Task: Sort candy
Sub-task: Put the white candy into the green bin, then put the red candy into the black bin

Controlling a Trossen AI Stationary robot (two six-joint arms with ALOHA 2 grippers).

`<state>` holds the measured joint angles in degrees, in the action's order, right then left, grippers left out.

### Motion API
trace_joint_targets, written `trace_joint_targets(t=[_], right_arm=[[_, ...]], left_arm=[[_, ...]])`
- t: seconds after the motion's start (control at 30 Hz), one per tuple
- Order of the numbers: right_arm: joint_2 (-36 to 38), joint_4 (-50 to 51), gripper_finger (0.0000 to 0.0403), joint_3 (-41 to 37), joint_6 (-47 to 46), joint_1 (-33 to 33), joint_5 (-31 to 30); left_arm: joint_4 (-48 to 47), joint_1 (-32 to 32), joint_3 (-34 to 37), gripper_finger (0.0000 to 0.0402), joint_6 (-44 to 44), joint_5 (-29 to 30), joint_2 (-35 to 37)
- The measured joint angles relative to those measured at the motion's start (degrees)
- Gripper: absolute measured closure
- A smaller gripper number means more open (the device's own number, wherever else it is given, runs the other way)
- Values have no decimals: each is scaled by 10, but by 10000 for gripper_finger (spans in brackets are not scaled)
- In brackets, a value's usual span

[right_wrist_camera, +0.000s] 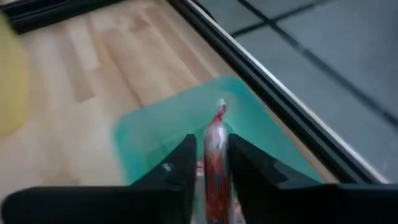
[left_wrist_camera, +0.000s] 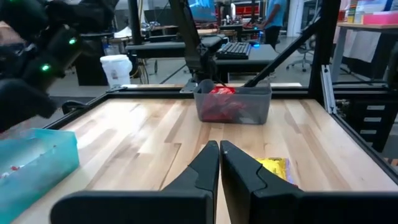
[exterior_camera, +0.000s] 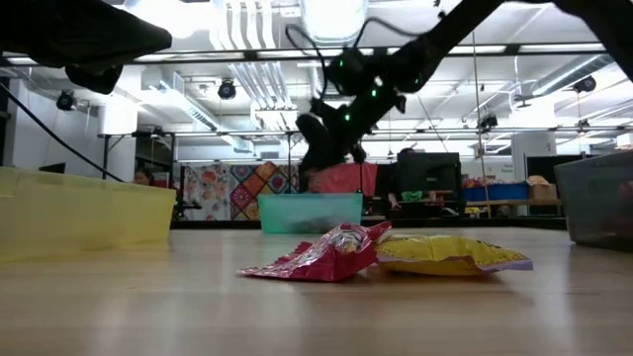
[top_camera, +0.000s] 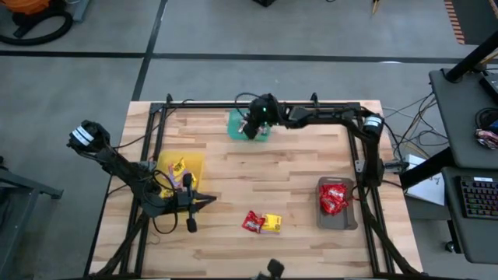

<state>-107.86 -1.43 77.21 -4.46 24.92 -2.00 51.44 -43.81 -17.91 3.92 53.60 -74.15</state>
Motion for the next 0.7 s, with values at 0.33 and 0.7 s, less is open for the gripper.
trace_joint_targets(t=[0.33,0.7], right_arm=[[-19,60,214,28,-54,23,69],[86,203,205,24,-63,-101,100]], left_arm=[[0,0,0,401,17,4,0],[-1,0,0,401,78,-6,0]])
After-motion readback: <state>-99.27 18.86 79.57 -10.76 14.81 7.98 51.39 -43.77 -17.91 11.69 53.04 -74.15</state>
